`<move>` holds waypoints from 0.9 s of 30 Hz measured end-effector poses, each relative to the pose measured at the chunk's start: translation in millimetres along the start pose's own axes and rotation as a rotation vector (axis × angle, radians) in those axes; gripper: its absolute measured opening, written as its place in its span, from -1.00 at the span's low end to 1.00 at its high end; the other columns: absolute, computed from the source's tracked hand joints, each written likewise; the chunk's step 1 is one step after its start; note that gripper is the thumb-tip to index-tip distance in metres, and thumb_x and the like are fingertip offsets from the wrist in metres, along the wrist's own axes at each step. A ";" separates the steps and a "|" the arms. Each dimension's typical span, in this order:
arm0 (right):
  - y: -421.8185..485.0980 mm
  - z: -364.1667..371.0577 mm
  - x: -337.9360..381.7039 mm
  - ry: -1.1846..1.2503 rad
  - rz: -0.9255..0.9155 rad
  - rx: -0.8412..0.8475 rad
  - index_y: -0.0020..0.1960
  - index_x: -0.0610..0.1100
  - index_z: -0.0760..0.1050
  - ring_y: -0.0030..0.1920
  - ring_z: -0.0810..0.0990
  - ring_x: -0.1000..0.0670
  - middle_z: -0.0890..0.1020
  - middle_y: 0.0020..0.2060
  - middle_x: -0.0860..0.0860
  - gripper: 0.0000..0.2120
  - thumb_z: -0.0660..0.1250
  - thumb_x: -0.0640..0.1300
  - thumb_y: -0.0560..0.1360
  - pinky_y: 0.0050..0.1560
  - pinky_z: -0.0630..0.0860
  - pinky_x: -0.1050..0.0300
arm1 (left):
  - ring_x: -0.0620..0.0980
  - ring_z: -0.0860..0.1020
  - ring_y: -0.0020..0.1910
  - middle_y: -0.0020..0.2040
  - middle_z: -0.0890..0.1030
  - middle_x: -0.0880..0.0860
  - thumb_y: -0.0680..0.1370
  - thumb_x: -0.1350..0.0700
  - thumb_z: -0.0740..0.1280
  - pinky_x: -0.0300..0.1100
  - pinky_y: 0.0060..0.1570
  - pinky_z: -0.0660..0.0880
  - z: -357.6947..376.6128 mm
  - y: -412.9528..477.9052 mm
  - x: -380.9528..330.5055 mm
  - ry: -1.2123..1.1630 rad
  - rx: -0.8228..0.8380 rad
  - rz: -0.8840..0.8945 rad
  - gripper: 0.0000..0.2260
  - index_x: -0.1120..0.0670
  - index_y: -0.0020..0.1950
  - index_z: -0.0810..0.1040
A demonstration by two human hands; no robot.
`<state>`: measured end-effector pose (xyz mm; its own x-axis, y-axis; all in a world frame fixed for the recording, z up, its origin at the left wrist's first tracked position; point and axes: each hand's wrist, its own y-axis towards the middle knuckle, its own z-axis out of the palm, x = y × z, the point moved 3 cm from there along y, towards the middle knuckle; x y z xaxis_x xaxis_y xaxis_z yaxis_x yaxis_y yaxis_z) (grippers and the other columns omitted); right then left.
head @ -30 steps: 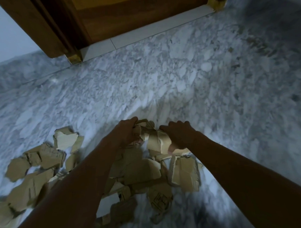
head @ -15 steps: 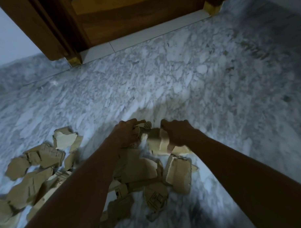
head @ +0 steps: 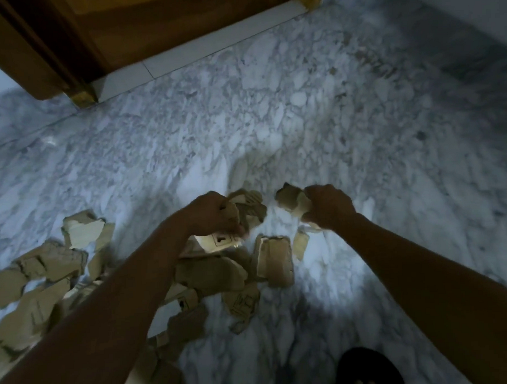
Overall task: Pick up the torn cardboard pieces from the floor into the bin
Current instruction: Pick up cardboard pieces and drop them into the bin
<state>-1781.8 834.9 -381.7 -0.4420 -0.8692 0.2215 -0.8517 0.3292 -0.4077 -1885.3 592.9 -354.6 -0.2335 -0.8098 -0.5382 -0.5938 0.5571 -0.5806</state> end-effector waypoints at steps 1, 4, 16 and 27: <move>-0.5 -8.4 -3.9 0.134 0.043 0.005 0.19 -0.03 0.56 0.02 0.66 -0.12 0.65 0.02 -0.06 -0.53 0.56 -0.01 0.31 0.04 0.60 0.02 | -0.03 0.60 -0.22 -0.21 0.66 0.08 0.32 -0.01 0.60 -0.20 -0.25 0.45 16.1 -0.6 -10.7 0.026 0.089 0.006 -0.75 0.12 -0.18 0.68; 1.6 -32.0 -23.2 0.322 0.093 -0.074 -0.07 0.04 0.56 -0.15 0.61 0.01 0.58 -0.22 0.07 -0.67 0.58 0.10 0.26 -0.18 0.47 0.22 | 0.07 0.59 0.04 0.04 0.64 0.10 0.36 -0.07 0.56 -0.13 -0.01 0.49 78.1 7.0 -34.6 0.129 0.200 0.001 -0.64 0.08 0.04 0.64; -13.3 -46.5 -42.0 0.602 0.080 0.159 0.06 -0.12 0.63 0.00 0.68 -0.08 0.70 -0.05 -0.06 -0.39 0.55 0.24 0.16 0.05 0.63 -0.07 | 0.19 0.59 0.01 -0.04 0.60 0.12 0.37 -0.08 0.36 -0.15 -0.17 0.40 59.4 18.3 -24.8 0.140 -0.173 0.057 -0.63 0.11 0.06 0.52; -42.2 48.4 -4.4 0.152 0.160 0.231 0.42 0.01 0.34 0.24 0.52 -0.20 0.44 0.30 -0.10 -0.20 0.58 0.15 0.27 0.15 0.49 0.03 | -0.01 0.60 -0.20 -0.26 0.64 0.00 0.27 -0.11 0.60 -0.18 -0.24 0.45 -13.6 -27.4 42.5 -0.012 -0.094 -0.158 -0.72 0.04 -0.23 0.66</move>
<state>-1730.3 807.0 -408.3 -0.6170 -0.7425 0.2607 -0.6890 0.3497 -0.6348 -1889.4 540.7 -353.3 -0.1231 -0.8834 -0.4521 -0.6920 0.4030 -0.5990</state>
